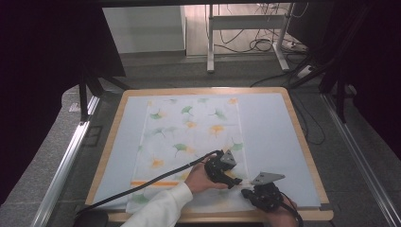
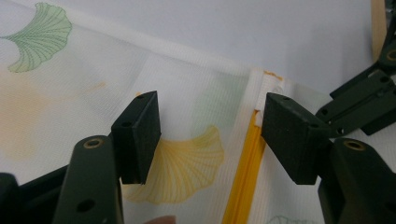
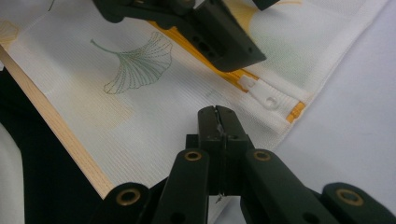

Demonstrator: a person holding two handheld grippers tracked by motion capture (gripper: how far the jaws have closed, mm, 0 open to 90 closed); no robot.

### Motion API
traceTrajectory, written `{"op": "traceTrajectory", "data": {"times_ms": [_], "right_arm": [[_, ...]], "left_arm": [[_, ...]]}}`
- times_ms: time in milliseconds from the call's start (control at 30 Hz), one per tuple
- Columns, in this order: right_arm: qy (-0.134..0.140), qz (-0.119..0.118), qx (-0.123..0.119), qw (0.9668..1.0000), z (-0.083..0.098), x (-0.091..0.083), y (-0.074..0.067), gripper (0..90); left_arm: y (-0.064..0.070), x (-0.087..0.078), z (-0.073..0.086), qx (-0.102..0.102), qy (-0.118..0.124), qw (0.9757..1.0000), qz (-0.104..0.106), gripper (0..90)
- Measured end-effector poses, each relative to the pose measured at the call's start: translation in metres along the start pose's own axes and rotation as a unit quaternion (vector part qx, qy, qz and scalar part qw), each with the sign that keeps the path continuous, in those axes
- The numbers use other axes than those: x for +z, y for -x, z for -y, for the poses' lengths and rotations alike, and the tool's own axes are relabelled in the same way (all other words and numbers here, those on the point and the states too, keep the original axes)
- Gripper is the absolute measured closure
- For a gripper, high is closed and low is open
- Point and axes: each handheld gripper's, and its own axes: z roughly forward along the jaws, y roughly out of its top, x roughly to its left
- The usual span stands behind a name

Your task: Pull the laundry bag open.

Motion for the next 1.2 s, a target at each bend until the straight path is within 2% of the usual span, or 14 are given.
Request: {"op": "traceTrajectory", "data": {"times_ms": [67,167,300,367,467,500,600,700,967,1200], "right_arm": [[0.000,0.000,0.000,1.0000,0.000,0.000,0.000,89.6],[0.001,-0.002,0.001,1.0000,0.000,0.000,0.001,89.6],[0.001,-0.002,0.002,1.0000,0.000,0.000,0.001,89.5],[0.000,-0.002,0.002,1.0000,0.000,0.000,0.001,89.6],[0.001,-0.002,0.000,1.0000,0.000,0.000,0.001,89.6],[0.000,-0.003,-0.001,1.0000,0.000,0.000,0.001,89.6],[0.000,-0.004,-0.001,1.0000,0.000,0.000,0.002,89.5],[0.000,-0.005,-0.001,1.0000,0.000,0.000,0.002,89.6],[0.000,-0.005,0.000,1.0000,0.000,0.000,0.002,89.6],[0.000,-0.006,0.000,1.0000,0.000,0.000,0.002,89.5]], "left_arm": [[-0.002,0.001,-0.001,-0.002,-0.003,1.0000,0.003,37.2],[0.004,0.002,-0.007,0.022,-0.014,0.9997,0.003,36.3],[0.011,0.007,-0.016,0.034,-0.015,0.9993,0.006,36.2],[0.012,0.008,-0.018,0.032,-0.011,0.9994,0.010,36.4],[0.007,0.014,-0.016,0.020,-0.017,0.9996,0.007,37.8],[0.006,0.015,-0.016,0.011,-0.015,0.9997,0.014,37.3],[0.006,0.015,-0.016,0.009,-0.007,0.9998,0.016,39.5],[0.007,0.016,-0.016,0.011,-0.010,0.9996,0.022,40.0],[0.008,0.009,-0.017,0.028,-0.012,0.9993,0.021,42.2],[0.008,0.012,-0.015,0.035,-0.019,0.9988,0.027,43.5]]}}
